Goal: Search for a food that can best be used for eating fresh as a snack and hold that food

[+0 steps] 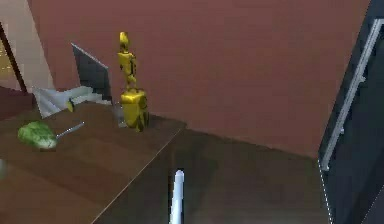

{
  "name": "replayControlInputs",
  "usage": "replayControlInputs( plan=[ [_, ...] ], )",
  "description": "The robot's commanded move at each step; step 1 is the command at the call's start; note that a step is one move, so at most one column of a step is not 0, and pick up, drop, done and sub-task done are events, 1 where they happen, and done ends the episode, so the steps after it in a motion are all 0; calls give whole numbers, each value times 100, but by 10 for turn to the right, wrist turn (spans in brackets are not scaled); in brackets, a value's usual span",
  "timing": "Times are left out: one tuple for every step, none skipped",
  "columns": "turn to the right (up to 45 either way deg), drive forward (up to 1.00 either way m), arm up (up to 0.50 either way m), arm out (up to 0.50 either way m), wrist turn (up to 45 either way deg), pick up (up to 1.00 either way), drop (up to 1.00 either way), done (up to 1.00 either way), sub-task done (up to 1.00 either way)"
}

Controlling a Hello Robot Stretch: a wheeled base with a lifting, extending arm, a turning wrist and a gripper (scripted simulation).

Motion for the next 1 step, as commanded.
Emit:
replayControlInputs(
  plan=[
    [450,0,0,0,0,0,0,0,0]
  ],
)
